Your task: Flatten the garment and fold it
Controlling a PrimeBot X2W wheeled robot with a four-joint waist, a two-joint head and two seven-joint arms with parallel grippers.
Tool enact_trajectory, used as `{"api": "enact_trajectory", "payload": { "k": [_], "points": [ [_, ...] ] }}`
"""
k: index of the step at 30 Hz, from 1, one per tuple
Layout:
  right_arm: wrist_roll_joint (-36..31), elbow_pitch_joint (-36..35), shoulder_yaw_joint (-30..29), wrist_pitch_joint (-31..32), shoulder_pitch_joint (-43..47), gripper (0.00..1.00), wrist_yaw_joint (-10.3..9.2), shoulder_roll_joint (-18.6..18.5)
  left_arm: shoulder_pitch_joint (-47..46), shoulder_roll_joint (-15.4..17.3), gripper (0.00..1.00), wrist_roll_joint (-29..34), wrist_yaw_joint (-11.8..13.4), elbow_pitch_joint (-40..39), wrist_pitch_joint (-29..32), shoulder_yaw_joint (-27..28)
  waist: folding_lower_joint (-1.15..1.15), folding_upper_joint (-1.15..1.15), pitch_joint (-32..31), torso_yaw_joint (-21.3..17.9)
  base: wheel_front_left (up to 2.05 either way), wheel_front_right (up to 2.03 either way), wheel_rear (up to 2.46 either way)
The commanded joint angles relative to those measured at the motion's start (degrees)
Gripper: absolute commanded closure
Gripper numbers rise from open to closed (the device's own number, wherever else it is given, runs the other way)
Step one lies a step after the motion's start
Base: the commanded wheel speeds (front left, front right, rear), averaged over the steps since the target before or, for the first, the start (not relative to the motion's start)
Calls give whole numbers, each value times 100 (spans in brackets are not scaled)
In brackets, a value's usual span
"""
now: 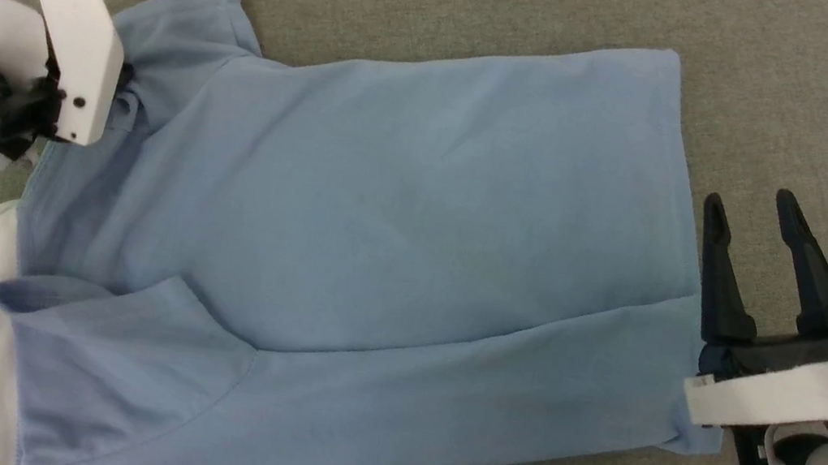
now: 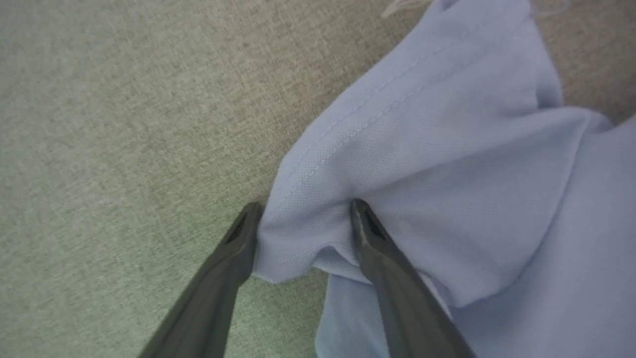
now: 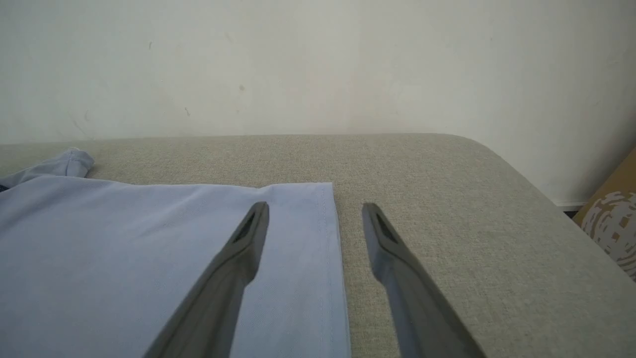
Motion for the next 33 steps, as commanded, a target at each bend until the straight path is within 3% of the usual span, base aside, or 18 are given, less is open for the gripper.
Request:
{"api": "enact_trajectory", "payload": {
  "k": [1,2,8,17,25,26,27,28,29,33],
  "points": [
    [-9,18,17,30,-173,0,-5,-38,235,0,92,-52,5,60,184,-121,0,0,15,5,0,0,0],
    [-32,30,47,71,-257,0,-5,-84,256,10,100,-96,6,-12,262,-121,0,0,24,16,0,0,0],
    [-131,455,77,811,-1276,0,-5,-436,173,36,100,-34,-126,-476,-45,-119,0,0,102,169,0,0,0],
    [71,2414,239,3394,-3284,0,-5,-646,-137,-142,100,110,-370,-594,-471,-285,0,0,248,527,0,0,0],
    [60,3743,392,4958,-4292,0,-5,-639,-410,-291,100,213,-517,-667,-818,-466,0,0,412,811,0,0,0],
    [9,3876,369,5140,-4353,4,-5,-641,-437,-310,100,224,-531,-670,-878,-487,0,0,421,836,0,0,0],
    [-42,3996,364,5346,-4400,55,-5,-636,-463,-324,100,241,-543,-671,-947,-507,0,0,427,857,0,0,0],
    [-88,4096,378,5560,-4438,91,-5,-628,-486,-331,100,263,-555,-668,-1017,-530,0,0,429,870,0,0,0],
    [-131,4162,393,5739,-4474,100,-5,-632,-514,-335,100,289,-566,-665,-1108,-546,0,0,431,882,0,0,0],
    [-281,4054,328,5816,-4597,100,-5,-625,-682,-295,100,621,-551,-610,-1756,-555,0,0,448,882,0,0,0]
  ]
}}
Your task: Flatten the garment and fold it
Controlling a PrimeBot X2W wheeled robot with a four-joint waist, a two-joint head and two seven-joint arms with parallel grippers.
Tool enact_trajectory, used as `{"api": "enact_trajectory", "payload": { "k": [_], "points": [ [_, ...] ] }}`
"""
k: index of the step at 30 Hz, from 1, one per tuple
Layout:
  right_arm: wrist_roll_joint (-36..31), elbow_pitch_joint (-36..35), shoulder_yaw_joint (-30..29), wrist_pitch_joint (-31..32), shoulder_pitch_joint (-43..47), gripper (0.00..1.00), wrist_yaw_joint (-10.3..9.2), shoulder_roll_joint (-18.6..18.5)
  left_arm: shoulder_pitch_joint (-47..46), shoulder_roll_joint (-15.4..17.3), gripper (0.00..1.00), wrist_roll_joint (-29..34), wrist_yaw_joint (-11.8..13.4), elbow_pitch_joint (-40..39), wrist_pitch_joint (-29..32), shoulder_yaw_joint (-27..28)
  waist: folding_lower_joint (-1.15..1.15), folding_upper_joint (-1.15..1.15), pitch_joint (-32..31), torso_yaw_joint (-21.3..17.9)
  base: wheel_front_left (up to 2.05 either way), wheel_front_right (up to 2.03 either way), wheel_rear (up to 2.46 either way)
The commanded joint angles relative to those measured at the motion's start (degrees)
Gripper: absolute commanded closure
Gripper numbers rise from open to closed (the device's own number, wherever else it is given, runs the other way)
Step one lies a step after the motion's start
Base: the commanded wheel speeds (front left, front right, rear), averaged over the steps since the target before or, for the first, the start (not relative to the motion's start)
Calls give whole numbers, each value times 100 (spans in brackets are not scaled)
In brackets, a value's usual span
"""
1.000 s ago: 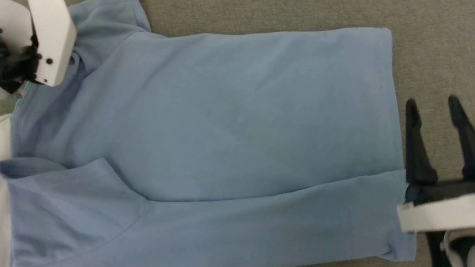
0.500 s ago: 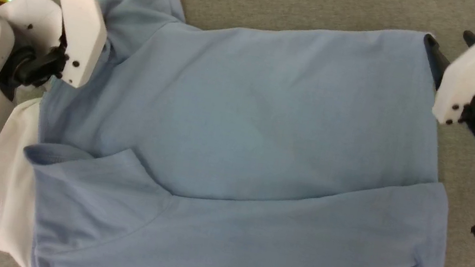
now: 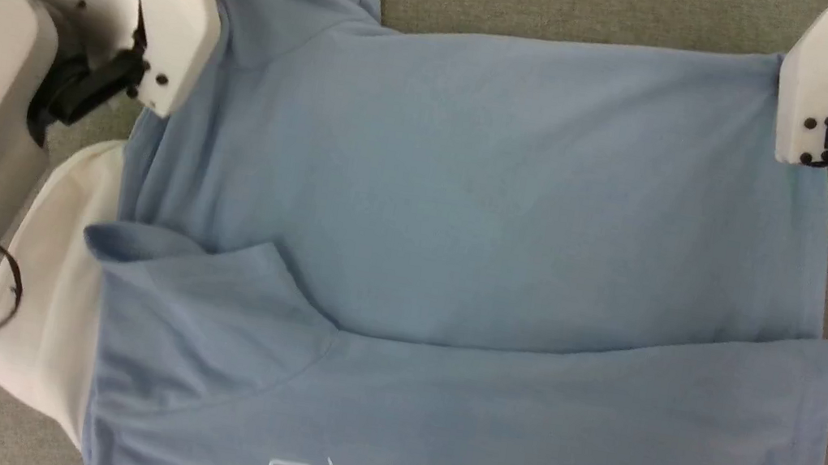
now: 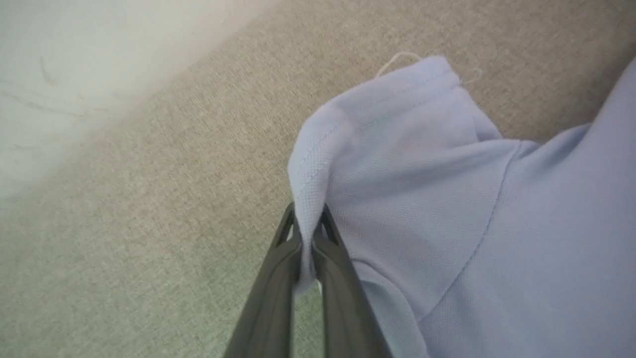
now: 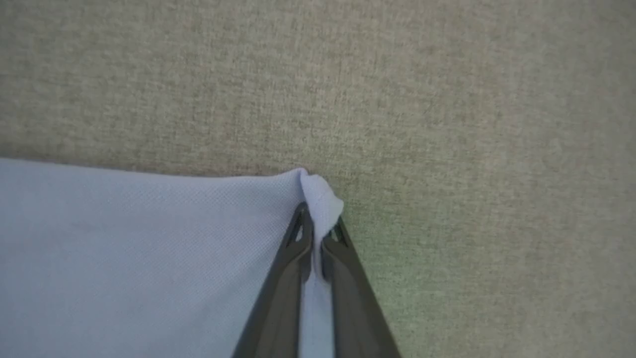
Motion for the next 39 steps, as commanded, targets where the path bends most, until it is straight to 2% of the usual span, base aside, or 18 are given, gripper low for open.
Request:
{"api": "enact_trajectory", "payload": {
  "k": [1,3,4,7,10,18,24,28,33,36,39],
  "points": [
    [-118,15,-54,-182,88,100,-13,-33,-161,6,100,192,49,49,-280,2,0,0,6,-7,0,0,0],
    [-235,-108,-138,-593,70,100,-13,-27,-233,8,100,407,94,151,-688,-9,0,0,-13,-15,0,0,0],
    [-235,-108,-138,-593,70,100,-13,-27,-233,8,100,407,94,151,-688,-9,0,0,-13,-15,0,0,0],
    [-283,-152,-224,-1121,88,100,-13,28,-309,-7,100,634,176,356,-1218,-7,0,0,-89,-17,0,0,0],
    [-226,-97,-204,-1381,175,100,-13,76,-286,-64,100,715,295,564,-1649,34,0,0,-224,-14,0,0,0],
    [327,-322,161,-2256,811,100,-13,-11,454,-158,100,355,380,597,-2287,164,0,0,-817,102,0,0,0],
    [792,-869,355,-2829,1700,100,-13,-274,1548,-51,100,-60,457,-18,-2484,215,0,0,-1423,274,0,0,0],
    [988,-1261,313,-2990,2348,100,-13,-416,2449,98,100,-357,698,-738,-2533,306,0,0,-1720,361,0,0,0],
    [1046,-1660,110,-2936,3085,100,-13,-548,3595,258,100,-637,1120,-1585,-2645,408,0,0,-1911,438,0,0,0],
    [911,-1757,-17,-2787,3431,100,-13,-640,4156,239,100,-812,1327,-1898,-2760,453,0,0,-1927,482,0,0,0],
    [699,-1759,-89,-2621,3683,100,-13,-711,4551,191,100,-937,1413,-1983,-2828,415,0,0,-1903,524,0,0,0]
  ]
}}
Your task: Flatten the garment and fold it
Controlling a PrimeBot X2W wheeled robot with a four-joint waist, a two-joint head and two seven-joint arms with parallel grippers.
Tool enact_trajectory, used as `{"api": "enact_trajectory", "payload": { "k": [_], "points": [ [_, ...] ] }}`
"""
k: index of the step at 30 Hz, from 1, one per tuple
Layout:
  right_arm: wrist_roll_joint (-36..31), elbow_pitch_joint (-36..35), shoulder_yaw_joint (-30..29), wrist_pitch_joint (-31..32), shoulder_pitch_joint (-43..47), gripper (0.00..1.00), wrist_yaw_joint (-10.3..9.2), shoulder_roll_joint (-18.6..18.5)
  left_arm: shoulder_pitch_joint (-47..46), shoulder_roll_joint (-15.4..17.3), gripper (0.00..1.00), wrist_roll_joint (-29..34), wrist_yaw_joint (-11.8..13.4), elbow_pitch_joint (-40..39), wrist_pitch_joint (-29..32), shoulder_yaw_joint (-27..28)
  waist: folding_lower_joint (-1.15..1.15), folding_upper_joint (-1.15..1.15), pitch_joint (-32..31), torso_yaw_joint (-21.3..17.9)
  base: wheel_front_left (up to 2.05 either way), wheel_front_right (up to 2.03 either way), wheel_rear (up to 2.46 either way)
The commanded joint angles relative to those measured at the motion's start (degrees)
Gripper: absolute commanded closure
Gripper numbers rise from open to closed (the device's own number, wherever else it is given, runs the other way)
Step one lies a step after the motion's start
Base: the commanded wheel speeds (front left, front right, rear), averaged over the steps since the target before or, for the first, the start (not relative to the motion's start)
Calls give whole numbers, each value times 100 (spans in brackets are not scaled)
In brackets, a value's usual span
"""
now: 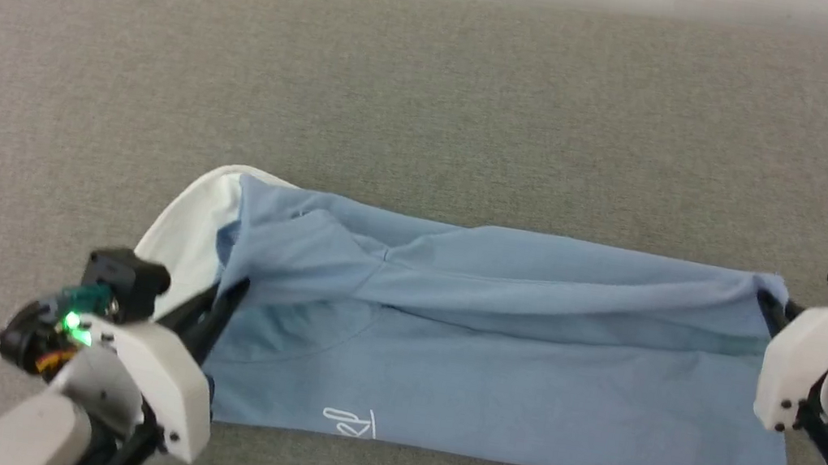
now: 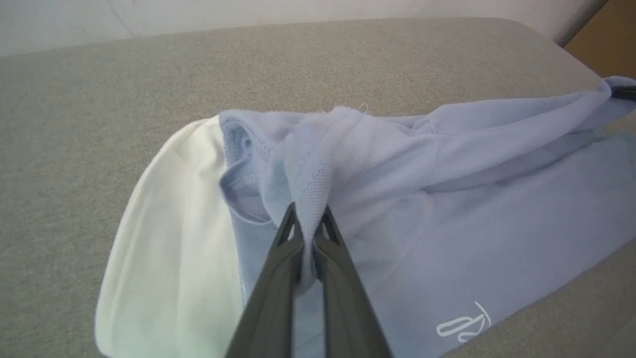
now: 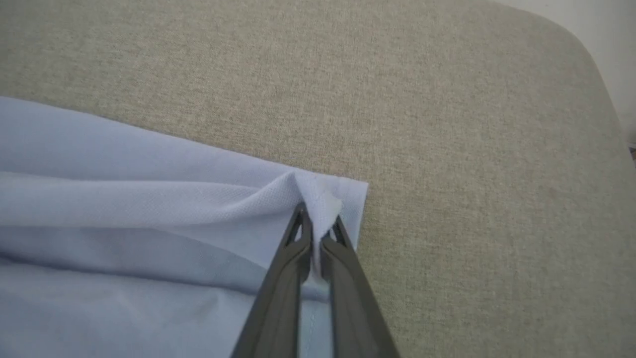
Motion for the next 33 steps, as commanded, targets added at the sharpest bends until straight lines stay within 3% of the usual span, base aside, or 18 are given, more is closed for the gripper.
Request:
{"api": "enact_trajectory", "payload": {
  "k": [1,12,13,14,15,16,24,29,33],
  "points": [
    [-72,-3,-10,34,70,100,-12,-8,92,-39,100,-38,45,-10,-55,-5,1,0,7,35,0,0,0],
    [-362,545,210,314,168,100,-12,105,399,-448,100,-243,-250,743,8,-495,1,0,123,107,0,0,0],
    [-330,598,206,385,178,99,-12,127,399,-487,71,-255,-268,819,1,-518,1,0,104,112,0,0,0],
    [-294,630,206,455,193,75,-12,144,396,-534,31,-276,-290,873,-36,-525,1,0,77,120,0,0,0],
    [-263,621,213,482,208,14,-12,147,397,-578,0,-299,-305,917,-84,-520,1,0,48,126,0,0,0],
    [-224,605,170,488,224,0,-12,156,402,-612,0,-315,-309,951,-129,-514,1,0,17,129,0,0,0],
    [2,38,-440,173,677,0,-12,385,606,-911,0,-411,-204,899,-1105,-164,1,0,-251,158,0,0,0],
    [54,-493,-1070,-293,1066,0,-12,777,635,-1115,0,-171,89,855,-2012,177,1,0,-355,206,0,0,0],
    [-46,-803,-1589,-673,1214,0,-12,1179,508,-1306,0,165,295,811,-2266,544,1,0,-389,249,0,0,0]
  ]
}}
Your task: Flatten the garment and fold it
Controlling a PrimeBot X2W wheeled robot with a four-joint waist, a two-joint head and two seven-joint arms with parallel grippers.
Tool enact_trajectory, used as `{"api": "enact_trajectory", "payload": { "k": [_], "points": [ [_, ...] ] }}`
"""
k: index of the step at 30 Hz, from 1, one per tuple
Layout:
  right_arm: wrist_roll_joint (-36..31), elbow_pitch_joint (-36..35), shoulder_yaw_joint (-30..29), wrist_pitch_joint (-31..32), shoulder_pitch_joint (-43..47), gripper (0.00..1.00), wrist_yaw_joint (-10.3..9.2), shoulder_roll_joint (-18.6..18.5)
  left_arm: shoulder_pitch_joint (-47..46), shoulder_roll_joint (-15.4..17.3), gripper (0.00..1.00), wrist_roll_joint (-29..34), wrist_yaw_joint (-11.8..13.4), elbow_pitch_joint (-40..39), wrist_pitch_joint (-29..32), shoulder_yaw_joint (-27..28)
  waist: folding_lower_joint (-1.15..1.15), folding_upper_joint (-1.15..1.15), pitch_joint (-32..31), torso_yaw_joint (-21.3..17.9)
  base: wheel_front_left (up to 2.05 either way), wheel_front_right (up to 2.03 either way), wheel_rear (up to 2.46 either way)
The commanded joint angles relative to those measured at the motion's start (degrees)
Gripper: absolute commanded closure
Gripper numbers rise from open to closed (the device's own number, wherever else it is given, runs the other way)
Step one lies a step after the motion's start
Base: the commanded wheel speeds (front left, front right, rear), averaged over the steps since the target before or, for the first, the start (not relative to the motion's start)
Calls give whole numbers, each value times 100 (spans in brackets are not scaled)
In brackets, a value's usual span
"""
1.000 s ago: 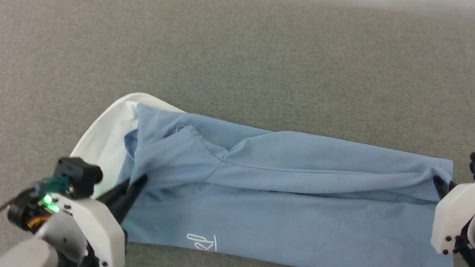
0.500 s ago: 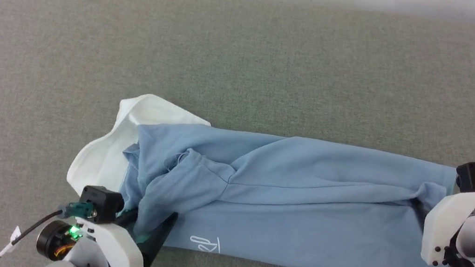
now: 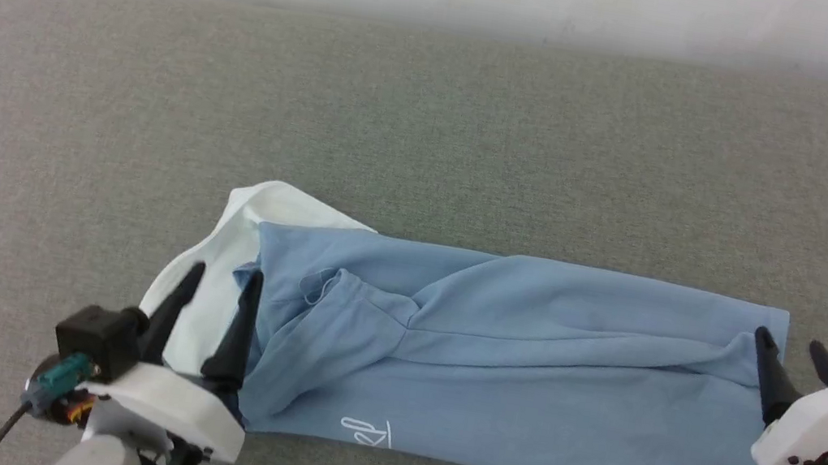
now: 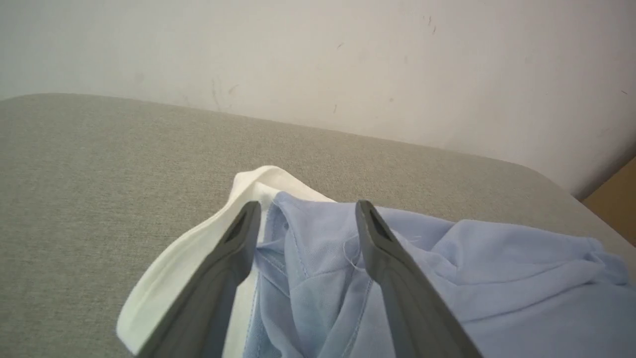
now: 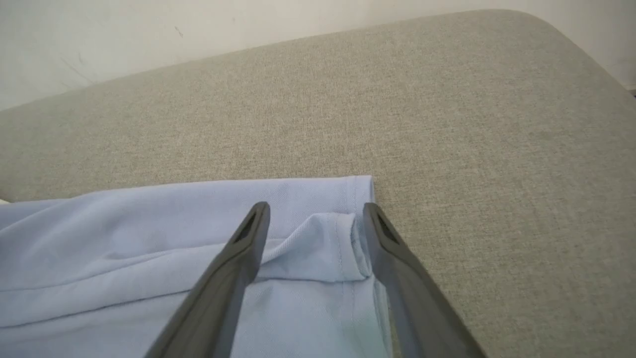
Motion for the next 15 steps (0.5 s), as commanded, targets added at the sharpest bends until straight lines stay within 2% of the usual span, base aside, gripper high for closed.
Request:
{"api": "enact_trajectory", "payload": {
  "k": [1,4,9,15],
  "points": [
    [-69,-72,-111,-107,49,0,-5,99,-112,-76,0,157,49,-34,-47,123,0,0,-19,26,0,0,0],
    [-204,-120,-414,-298,5,0,-5,286,-239,-306,0,638,84,-197,-58,553,0,0,-32,65,0,0,0],
    [-465,155,-881,-353,-249,0,-5,447,-280,-783,0,1392,-121,-261,-60,1326,0,0,-57,109,0,0,0],
    [-840,1008,-1451,269,-693,0,-5,512,-160,-1171,0,2088,-418,-36,-61,1816,0,0,-108,102,0,0,0]
  ]
}}
